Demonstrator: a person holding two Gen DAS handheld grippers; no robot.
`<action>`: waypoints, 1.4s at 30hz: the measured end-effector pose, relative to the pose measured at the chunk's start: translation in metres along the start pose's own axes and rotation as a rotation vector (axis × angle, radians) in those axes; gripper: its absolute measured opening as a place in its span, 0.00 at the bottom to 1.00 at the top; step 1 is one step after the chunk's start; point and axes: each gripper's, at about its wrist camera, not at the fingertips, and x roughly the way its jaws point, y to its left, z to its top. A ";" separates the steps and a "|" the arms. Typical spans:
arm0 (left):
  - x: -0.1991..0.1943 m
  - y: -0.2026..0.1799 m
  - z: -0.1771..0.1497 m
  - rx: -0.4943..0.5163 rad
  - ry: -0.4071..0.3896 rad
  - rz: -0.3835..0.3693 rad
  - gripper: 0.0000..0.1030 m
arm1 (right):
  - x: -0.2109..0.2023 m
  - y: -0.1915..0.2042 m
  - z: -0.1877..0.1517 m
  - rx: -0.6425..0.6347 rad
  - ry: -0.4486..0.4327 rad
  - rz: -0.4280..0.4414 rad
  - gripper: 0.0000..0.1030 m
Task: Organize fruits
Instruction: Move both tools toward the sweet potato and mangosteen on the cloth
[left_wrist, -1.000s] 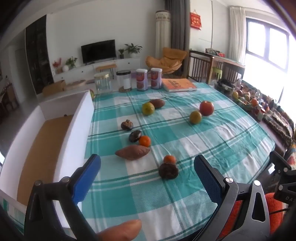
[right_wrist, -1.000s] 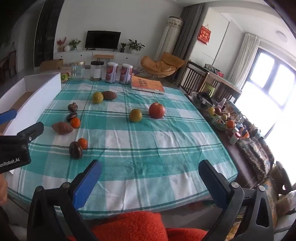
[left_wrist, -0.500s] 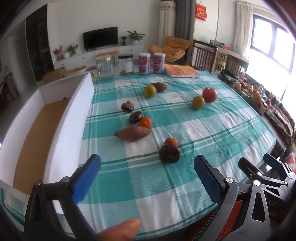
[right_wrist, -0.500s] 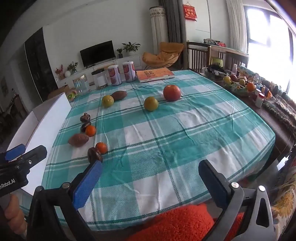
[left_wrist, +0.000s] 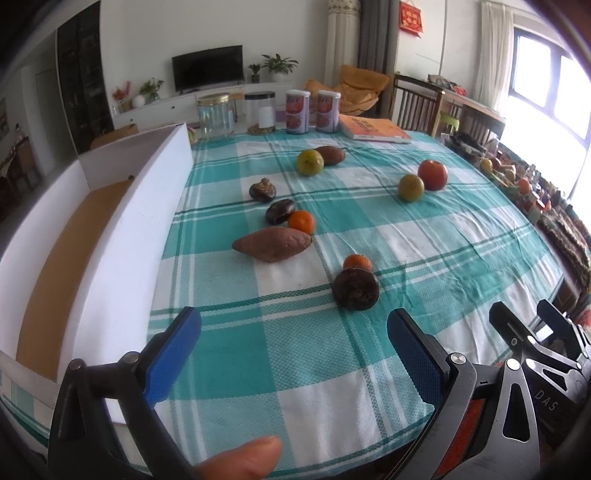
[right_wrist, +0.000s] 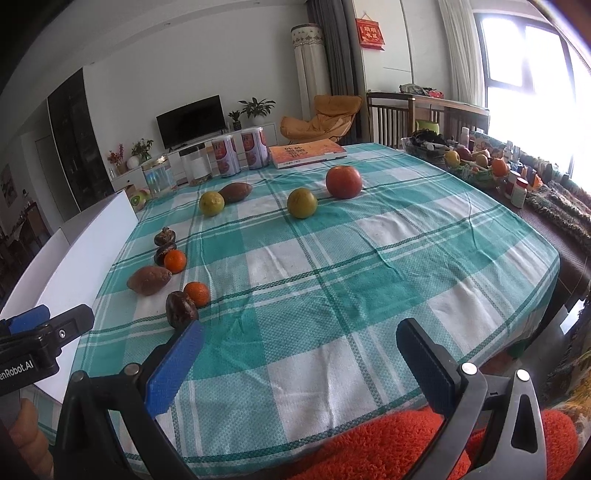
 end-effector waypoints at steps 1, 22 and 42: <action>0.002 -0.001 -0.001 0.002 0.005 -0.002 0.99 | 0.000 -0.001 -0.002 -0.006 0.000 -0.002 1.00; 0.011 -0.002 -0.010 0.004 0.013 -0.009 0.99 | -0.002 0.005 -0.006 -0.047 -0.019 -0.051 1.00; 0.013 -0.003 -0.014 0.004 0.014 -0.007 0.99 | -0.005 0.007 -0.005 -0.052 -0.033 -0.052 1.00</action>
